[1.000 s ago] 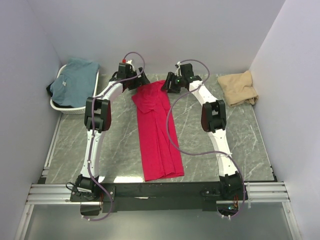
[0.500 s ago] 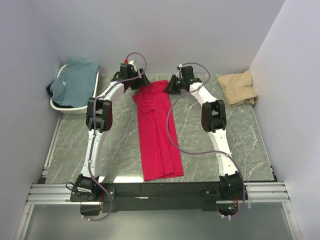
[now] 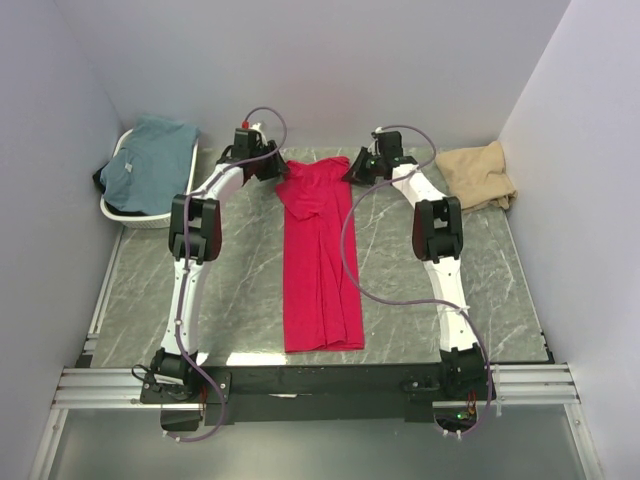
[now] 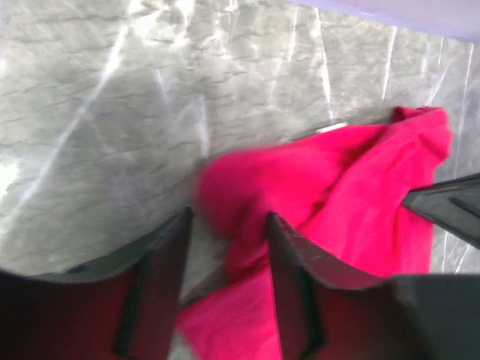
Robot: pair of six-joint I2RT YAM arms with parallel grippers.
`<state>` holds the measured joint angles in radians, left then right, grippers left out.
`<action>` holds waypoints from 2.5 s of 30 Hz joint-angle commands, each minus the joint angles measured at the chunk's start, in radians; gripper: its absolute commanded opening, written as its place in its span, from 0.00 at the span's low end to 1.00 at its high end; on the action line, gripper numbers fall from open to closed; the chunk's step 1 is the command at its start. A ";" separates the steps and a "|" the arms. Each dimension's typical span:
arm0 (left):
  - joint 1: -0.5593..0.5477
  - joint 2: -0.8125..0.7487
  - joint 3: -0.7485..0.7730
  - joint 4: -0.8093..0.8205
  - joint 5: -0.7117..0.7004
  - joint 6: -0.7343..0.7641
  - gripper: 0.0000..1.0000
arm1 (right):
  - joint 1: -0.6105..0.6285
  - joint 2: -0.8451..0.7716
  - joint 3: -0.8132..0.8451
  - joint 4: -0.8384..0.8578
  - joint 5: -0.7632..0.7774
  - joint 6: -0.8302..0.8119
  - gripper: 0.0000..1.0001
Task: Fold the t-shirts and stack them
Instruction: Fold the tshirt
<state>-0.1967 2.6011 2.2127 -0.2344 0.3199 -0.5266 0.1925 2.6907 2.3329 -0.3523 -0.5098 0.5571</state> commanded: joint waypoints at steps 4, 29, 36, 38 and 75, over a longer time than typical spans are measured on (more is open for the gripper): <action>0.023 0.028 -0.012 -0.056 -0.033 0.039 0.42 | -0.030 -0.065 -0.037 0.004 0.056 -0.017 0.14; -0.177 -0.739 -1.078 0.128 -0.151 -0.042 0.95 | 0.036 -0.962 -1.231 0.116 0.139 -0.105 0.68; -0.365 -1.067 -1.419 0.144 -0.208 -0.196 0.95 | 0.077 -1.302 -1.612 0.110 0.122 -0.083 0.67; -0.412 -1.169 -1.499 0.132 -0.240 -0.232 0.95 | 0.094 -1.423 -1.694 0.099 0.087 -0.077 0.67; -0.915 -1.486 -1.843 0.067 -0.383 -0.676 0.87 | 0.374 -1.930 -2.175 0.144 0.063 0.300 0.60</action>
<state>-1.0740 1.0817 0.4000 -0.1669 -0.0360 -1.1488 0.5537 0.7715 0.1886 -0.2516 -0.4423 0.8173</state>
